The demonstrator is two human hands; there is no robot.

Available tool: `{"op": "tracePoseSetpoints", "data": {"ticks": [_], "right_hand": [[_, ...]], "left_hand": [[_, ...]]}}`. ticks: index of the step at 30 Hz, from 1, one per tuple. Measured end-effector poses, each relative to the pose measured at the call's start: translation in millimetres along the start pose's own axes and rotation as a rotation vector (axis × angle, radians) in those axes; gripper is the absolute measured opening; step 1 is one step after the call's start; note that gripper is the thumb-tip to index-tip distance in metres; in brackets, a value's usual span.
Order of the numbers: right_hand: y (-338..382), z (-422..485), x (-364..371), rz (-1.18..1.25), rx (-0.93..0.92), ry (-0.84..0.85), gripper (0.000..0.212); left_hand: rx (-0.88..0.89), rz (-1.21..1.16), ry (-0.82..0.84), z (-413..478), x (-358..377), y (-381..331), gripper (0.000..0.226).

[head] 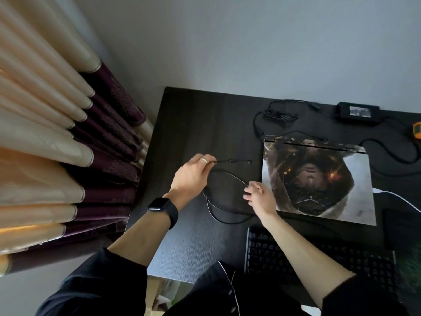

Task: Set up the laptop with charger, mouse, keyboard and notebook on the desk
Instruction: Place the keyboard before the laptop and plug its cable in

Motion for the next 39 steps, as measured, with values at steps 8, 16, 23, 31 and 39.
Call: {"op": "tracePoseSetpoints", "data": {"ticks": [8,16,23,31,39], "right_hand": [[31.1,-6.7,15.1,0.753,0.334,0.066,0.022],[61.4,-17.3,11.3,0.369,-0.054,0.049,0.017],[90.8,-27.3,0.3,-0.236,-0.534,-0.08,0.013],[110.7,-40.5,-2.2,-0.511,-0.903,-0.16,0.008],[111.0,-38.8,11.2,-0.565,-0.859,-0.067,0.01]], "left_hand": [[0.215,0.363,0.082,-24.5,25.9,18.4,0.023],[-0.179,0.352,0.25,-17.9,32.3,40.2,0.045],[-0.206,-0.128,0.179,-6.7,29.4,-0.5,0.04],[0.018,-0.348,0.065,-3.8,12.2,-33.3,0.017],[0.063,-0.199,0.101,-3.8,18.1,-27.4,0.015]]}}
Point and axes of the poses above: each hand's wrist, its own z-axis towards the middle knuckle, its own x-axis out of the palm, y = z × x, the point moved 8 cm from there along z, towards the middle knuckle, and after that the axes turned 8 degrees about -x, right-handed, at the moved point
